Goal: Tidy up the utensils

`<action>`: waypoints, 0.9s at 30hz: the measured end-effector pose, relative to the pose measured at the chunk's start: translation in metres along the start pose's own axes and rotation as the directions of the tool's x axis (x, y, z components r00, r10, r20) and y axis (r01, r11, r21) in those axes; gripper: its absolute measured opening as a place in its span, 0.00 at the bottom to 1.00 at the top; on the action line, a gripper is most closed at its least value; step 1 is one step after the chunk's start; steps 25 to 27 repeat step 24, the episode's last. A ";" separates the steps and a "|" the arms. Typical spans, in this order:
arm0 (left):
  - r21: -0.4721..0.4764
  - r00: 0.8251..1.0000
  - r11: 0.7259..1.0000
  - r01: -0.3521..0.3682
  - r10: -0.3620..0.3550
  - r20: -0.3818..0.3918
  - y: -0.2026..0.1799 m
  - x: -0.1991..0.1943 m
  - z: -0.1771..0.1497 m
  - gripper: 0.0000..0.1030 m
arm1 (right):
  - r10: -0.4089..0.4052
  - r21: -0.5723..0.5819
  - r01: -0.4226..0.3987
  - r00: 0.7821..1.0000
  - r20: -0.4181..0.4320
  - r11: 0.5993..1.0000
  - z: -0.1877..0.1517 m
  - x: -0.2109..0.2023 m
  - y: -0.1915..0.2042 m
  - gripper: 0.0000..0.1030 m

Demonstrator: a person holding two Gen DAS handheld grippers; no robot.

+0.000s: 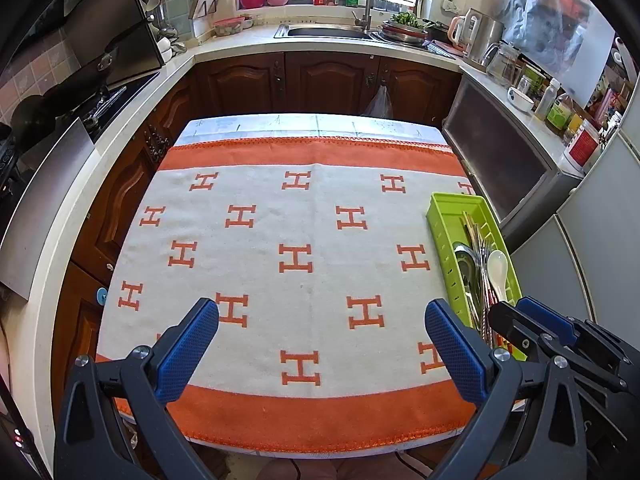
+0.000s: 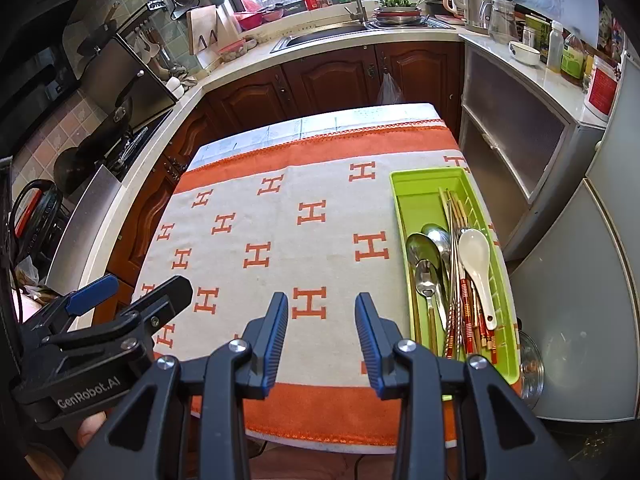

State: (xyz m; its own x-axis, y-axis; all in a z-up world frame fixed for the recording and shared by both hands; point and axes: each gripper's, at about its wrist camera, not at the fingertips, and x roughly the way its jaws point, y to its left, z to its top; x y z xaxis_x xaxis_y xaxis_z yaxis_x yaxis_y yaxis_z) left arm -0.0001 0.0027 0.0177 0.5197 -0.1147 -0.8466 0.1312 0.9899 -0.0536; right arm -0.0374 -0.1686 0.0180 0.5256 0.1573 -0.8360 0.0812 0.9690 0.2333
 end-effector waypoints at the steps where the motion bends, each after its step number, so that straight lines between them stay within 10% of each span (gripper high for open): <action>1: -0.001 1.000 1.000 0.001 -0.001 0.000 -0.001 0.000 0.000 0.99 | 0.001 0.001 -0.001 1.000 0.000 1.000 0.000 0.001 0.000 0.34; 27: -0.016 1.000 1.000 -0.017 0.017 0.001 -0.004 0.003 0.008 0.99 | 0.026 -0.016 -0.026 1.000 -0.009 1.000 0.015 0.005 -0.002 0.34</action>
